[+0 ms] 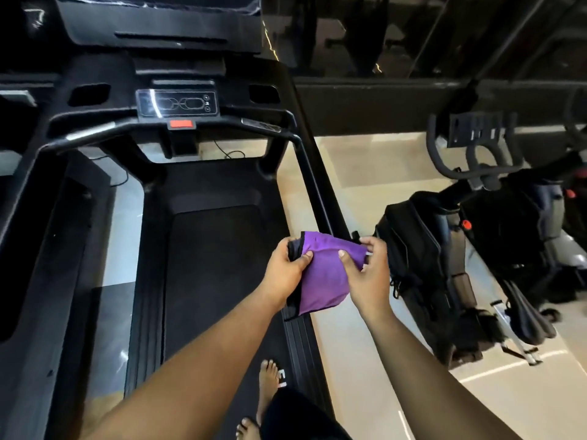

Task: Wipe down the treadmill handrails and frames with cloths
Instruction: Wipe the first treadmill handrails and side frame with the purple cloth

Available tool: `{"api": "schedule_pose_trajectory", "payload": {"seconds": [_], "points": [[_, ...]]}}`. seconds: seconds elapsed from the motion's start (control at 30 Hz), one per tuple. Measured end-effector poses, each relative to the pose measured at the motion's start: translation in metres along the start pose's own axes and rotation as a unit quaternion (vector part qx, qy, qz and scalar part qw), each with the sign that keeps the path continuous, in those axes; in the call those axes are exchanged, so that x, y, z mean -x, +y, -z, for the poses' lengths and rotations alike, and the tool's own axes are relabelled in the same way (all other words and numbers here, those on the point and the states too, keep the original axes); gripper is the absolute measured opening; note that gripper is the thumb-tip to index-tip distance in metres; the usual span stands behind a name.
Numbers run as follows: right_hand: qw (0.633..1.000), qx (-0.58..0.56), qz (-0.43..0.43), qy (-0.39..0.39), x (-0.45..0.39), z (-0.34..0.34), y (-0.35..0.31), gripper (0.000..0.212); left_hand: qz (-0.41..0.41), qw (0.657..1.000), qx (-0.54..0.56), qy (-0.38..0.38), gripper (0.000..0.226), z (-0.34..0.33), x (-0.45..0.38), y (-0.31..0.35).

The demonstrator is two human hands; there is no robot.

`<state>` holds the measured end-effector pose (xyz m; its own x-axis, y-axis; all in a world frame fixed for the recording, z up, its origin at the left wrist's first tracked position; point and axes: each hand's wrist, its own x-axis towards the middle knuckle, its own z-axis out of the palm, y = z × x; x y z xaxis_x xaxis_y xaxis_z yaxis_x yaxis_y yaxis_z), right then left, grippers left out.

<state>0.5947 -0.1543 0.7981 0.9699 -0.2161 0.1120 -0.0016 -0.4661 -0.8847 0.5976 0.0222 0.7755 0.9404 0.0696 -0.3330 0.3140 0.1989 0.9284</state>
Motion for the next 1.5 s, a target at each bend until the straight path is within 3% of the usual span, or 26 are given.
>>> {"api": "schedule_pose_trajectory", "payload": {"seconds": [0.17, 0.33, 0.53, 0.67, 0.8, 0.83, 0.93, 1.1, 1.3, 1.4, 1.5], "points": [[0.997, 0.027, -0.018, 0.064, -0.023, -0.005, 0.017, 0.044, 0.021, 0.999, -0.015, -0.033, 0.023, -0.025, -0.044, -0.004], [0.994, 0.032, -0.062, 0.082, -0.047, -0.012, 0.034, 0.043, 0.002, 0.975, -0.209, -0.072, 0.028, -0.024, -0.094, 0.003], [0.988, 0.034, -0.093, 0.119, -0.07, -0.029, 0.042, 0.038, -0.072, 0.877, -0.44, -0.179, 0.036, -0.025, -0.149, 0.032], [0.981, 0.065, -0.104, 0.147, -0.077, -0.04, 0.045, 0.037, -0.101, 0.813, -0.513, -0.257, 0.05, -0.03, -0.179, 0.046], [0.961, 0.109, -0.149, 0.208, -0.073, -0.055, 0.048, 0.035, -0.172, 0.709, -0.582, -0.36, 0.058, -0.037, -0.213, 0.053], [0.957, 0.118, -0.156, 0.214, -0.072, -0.057, 0.047, 0.034, -0.178, 0.702, -0.584, -0.367, 0.057, -0.038, -0.217, 0.053], [0.915, 0.163, -0.204, 0.309, -0.065, -0.077, 0.034, 0.034, -0.206, 0.659, -0.58, -0.431, 0.052, -0.047, -0.234, 0.059], [0.795, 0.232, -0.309, 0.467, -0.052, -0.125, 0.008, 0.046, -0.265, 0.588, -0.582, -0.496, 0.048, -0.056, -0.25, 0.062], [0.766, 0.077, -0.394, 0.503, -0.065, -0.203, 0.012, 0.085, -0.436, 0.456, -0.576, -0.519, 0.043, -0.073, -0.261, 0.058], [0.74, 0.032, -0.432, 0.515, -0.069, -0.218, 0.016, 0.097, -0.464, 0.425, -0.561, -0.538, 0.04, -0.077, -0.266, 0.057], [0.706, -0.035, -0.419, 0.57, -0.075, -0.226, 0.008, 0.09, -0.471, 0.398, -0.548, -0.566, 0.041, -0.076, -0.267, 0.058]]}}
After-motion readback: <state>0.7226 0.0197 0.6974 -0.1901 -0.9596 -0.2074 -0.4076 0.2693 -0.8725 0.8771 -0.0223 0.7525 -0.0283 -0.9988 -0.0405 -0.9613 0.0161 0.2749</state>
